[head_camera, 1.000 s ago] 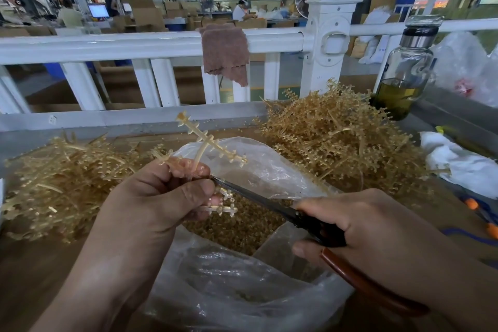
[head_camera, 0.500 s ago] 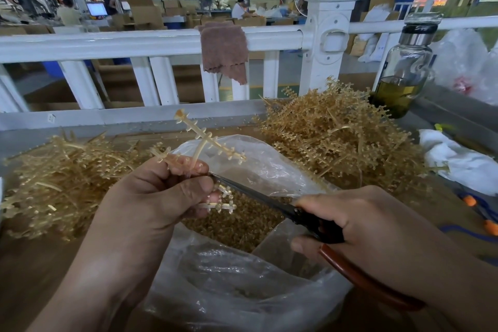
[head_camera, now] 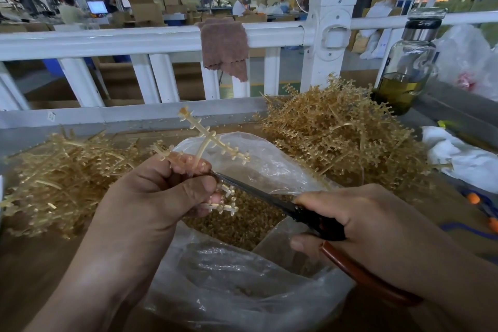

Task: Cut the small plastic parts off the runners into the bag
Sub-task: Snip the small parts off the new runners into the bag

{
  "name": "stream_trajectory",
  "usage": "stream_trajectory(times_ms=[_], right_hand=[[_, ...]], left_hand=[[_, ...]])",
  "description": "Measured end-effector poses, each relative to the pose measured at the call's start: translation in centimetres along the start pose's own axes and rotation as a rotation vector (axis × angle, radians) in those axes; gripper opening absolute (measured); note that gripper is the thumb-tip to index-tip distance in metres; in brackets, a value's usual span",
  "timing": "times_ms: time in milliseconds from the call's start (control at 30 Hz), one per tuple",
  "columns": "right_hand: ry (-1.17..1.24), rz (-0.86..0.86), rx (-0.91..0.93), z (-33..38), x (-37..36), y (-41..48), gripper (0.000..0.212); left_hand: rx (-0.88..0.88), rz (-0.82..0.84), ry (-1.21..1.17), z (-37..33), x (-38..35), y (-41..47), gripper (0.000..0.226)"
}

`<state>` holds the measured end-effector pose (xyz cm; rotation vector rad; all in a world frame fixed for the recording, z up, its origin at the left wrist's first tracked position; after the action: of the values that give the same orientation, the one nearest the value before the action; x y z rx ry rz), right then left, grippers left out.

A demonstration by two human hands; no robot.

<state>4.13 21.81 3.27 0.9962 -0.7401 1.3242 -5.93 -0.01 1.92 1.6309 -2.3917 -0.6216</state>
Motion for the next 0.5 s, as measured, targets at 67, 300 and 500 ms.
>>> stream_trajectory(times_ms=[67,300,500], right_hand=[[-0.01,-0.008,-0.006,0.1,0.1,0.0,0.025],[-0.03,0.015,-0.017,0.4,0.0,0.0,0.033],[-0.019,0.005,-0.015,0.1,-0.2,0.1,0.031]], left_hand=[[0.007,0.008,0.01,0.0,0.1,0.0,0.013],[0.003,-0.023,-0.017,-0.6,-0.2,-0.2,0.011],[0.016,-0.045,-0.029,-1.1,-0.6,-0.3,0.015]])
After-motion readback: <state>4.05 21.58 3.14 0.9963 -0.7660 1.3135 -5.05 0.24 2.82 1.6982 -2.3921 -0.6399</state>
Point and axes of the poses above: each hand's wrist, its own y-axis towards the middle knuckle, its own x-axis out of the back of the hand, z = x × y, the point moved 3 cm from there along y, towards the middle knuckle, and after that the axes turned 12 degrees about -x, right-handed, at the moved point
